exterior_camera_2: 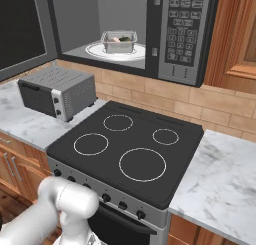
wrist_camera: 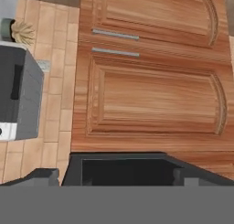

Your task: Place the tupperware containing the steak and squash meal in the microwave. Close the microwave door and press the start button to reheat the meal.

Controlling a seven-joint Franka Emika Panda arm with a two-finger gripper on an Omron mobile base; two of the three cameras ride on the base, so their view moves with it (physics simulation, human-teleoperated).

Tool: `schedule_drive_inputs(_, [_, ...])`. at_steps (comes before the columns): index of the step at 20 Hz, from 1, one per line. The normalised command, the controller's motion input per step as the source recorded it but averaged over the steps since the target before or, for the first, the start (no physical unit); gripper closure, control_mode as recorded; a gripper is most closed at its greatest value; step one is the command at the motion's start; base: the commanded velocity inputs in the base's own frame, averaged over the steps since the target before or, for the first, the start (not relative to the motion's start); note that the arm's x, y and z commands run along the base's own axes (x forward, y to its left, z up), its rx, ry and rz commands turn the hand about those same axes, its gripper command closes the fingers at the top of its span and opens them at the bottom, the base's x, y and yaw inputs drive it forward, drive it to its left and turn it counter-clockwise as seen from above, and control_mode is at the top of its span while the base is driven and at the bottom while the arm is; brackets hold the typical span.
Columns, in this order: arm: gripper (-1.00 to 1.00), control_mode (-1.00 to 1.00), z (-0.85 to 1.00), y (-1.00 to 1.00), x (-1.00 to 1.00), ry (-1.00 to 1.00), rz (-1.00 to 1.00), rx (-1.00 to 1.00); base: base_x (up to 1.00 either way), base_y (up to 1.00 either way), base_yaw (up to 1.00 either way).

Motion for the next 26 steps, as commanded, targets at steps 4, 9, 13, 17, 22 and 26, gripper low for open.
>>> schedule_drive_inputs(4, [-1.00, -1.00, 0.00, 0.00, 0.63, 0.01, -0.09, 0.00, 0.00, 0.00, 0.00])
schedule_drive_inputs(9, [-1.00, -1.00, 0.00, -0.12, 0.52, 0.01, -0.11, 0.00, 0.00, 0.00, 0.00])
schedule_drive_inputs(13, [-1.00, -1.00, 0.00, -0.61, 0.04, 0.00, -0.18, 0.00, 0.00, 0.00, 0.00])
schedule_drive_inputs(17, [-1.00, -1.00, 0.00, -0.92, -0.09, 0.00, -0.23, 0.00, 0.00, 0.00, 0.00])
schedule_drive_inputs(22, [-1.00, -1.00, 0.00, -1.00, -0.09, 0.00, -0.27, 0.02, 0.00, 0.00, 0.00])
schedule_drive_inputs(26, [-1.00, -1.00, 0.03, -1.00, 0.00, 0.00, -0.28, 0.04, 0.00, 0.00, 0.00])
